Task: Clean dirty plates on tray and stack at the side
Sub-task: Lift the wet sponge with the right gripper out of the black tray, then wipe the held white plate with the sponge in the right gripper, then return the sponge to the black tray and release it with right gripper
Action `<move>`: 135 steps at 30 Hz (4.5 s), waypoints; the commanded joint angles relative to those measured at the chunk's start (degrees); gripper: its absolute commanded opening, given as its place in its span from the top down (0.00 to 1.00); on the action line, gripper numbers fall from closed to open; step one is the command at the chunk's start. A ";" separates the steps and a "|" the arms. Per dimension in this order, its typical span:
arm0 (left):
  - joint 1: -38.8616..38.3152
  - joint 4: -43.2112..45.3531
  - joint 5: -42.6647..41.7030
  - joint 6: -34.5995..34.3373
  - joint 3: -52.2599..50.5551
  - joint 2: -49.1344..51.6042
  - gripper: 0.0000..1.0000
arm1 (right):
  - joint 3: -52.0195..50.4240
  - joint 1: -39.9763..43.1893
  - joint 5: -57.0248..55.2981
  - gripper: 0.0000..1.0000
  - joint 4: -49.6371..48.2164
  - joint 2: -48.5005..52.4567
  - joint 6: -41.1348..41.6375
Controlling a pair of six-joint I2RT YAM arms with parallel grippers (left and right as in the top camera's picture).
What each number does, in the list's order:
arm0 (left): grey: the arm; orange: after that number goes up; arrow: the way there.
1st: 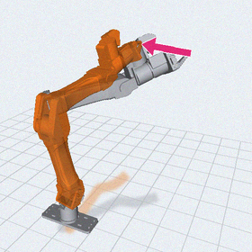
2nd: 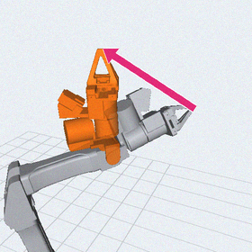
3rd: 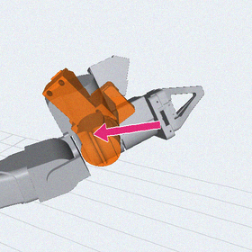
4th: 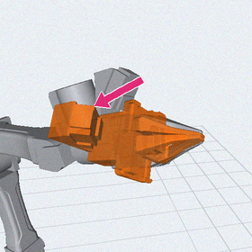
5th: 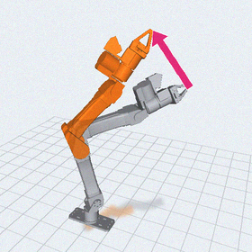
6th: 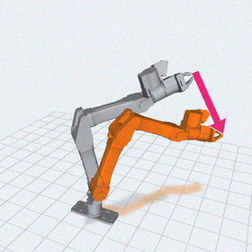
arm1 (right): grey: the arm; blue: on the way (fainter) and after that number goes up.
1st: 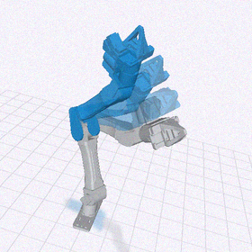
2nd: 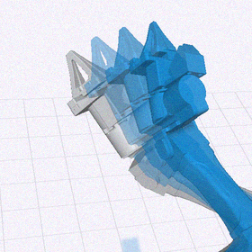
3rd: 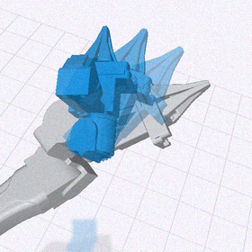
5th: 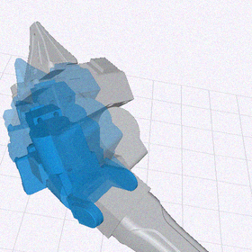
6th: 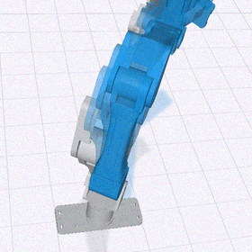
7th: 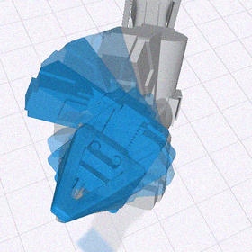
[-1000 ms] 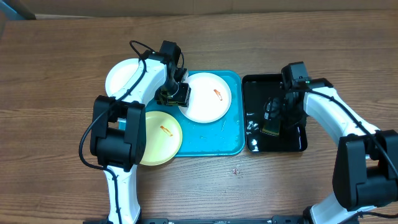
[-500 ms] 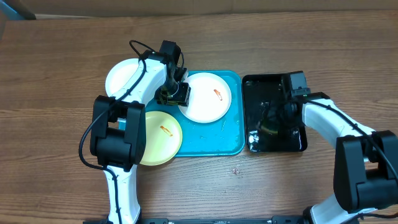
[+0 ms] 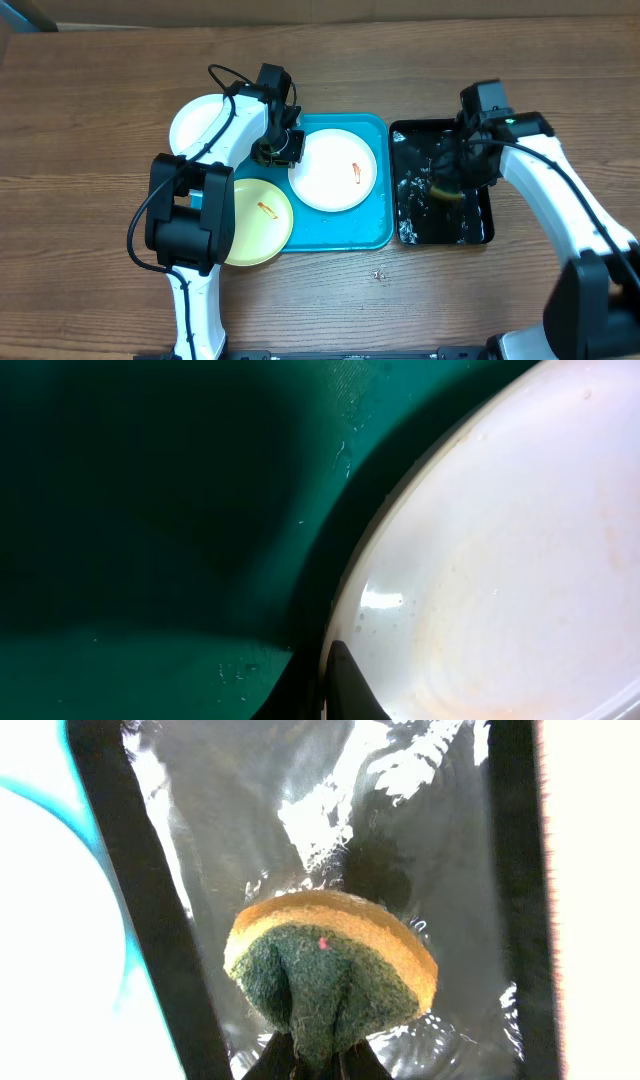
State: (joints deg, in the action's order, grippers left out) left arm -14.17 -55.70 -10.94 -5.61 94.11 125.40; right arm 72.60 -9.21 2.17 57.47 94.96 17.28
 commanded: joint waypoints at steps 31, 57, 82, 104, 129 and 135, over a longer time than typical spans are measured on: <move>-0.11 3.02 2.21 -13.90 0.15 0.48 0.96 | 1.81 -12.57 -7.13 0.96 -10.10 -1.51 -11.37; -0.22 1.57 2.36 -13.25 0.15 0.48 0.96 | 3.56 -20.59 -11.17 0.91 -36.89 20.92 -17.77; -0.22 1.55 2.36 -12.35 0.15 0.48 0.94 | 3.50 -20.72 1.68 0.96 -37.09 28.00 -12.28; -0.22 1.57 2.38 -11.10 0.15 0.48 0.88 | 14.16 -5.49 27.78 0.96 -19.28 5.20 -13.05; -0.22 1.99 2.34 -11.13 0.15 0.48 0.66 | -14.21 4.07 10.78 0.38 -23.54 3.41 -12.76; -0.26 1.51 2.34 -11.10 0.15 0.48 0.66 | -0.94 7.39 17.44 0.29 -13.29 3.28 -9.70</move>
State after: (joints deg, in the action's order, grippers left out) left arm -14.17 -53.87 -9.15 -17.45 94.11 125.43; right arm 62.48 -4.36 16.16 41.17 98.91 5.19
